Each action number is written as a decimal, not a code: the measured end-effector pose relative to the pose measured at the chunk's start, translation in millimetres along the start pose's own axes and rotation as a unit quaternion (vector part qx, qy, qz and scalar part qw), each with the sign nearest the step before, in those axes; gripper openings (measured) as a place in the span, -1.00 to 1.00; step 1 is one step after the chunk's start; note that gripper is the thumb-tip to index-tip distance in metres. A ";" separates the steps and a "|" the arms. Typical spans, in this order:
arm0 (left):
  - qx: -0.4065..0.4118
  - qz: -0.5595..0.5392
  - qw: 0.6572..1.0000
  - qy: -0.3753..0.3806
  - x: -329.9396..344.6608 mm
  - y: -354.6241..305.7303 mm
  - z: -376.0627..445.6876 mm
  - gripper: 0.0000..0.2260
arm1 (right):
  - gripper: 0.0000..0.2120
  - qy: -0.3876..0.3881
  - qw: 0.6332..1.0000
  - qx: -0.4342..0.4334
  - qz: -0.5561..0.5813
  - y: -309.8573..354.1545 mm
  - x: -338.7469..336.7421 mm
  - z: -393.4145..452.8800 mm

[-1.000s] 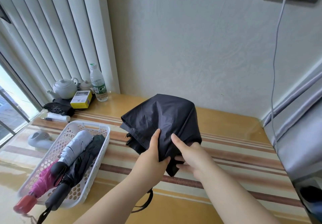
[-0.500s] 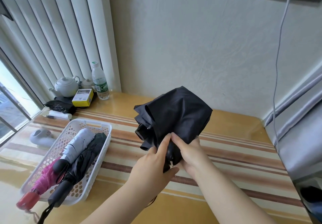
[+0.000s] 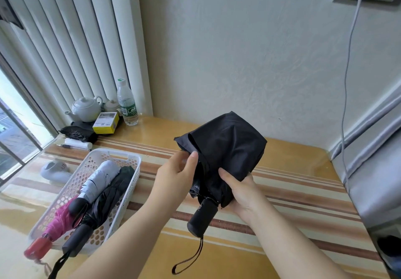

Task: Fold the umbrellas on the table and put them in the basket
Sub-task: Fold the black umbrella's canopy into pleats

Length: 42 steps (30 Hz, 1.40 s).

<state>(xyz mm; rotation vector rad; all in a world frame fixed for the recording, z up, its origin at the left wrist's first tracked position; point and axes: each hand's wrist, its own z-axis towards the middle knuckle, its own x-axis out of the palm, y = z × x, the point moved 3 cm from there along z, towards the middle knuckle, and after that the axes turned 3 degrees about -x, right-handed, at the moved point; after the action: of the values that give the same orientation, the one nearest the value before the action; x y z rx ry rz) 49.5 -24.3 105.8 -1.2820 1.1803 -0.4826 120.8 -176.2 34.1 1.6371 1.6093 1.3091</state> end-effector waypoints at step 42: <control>0.005 0.095 0.984 0.147 55.8 -0.2 -29.9 -0.63 | -0.02 -0.012 0.989 -0.103 -0.102 31.0 30.4 -30.0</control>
<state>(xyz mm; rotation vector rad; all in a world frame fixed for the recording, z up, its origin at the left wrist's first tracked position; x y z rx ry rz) 45.1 -84.9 88.0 -1.1005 1.5308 -0.5484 104.6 -161.2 82.0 1.3233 1.5277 1.2962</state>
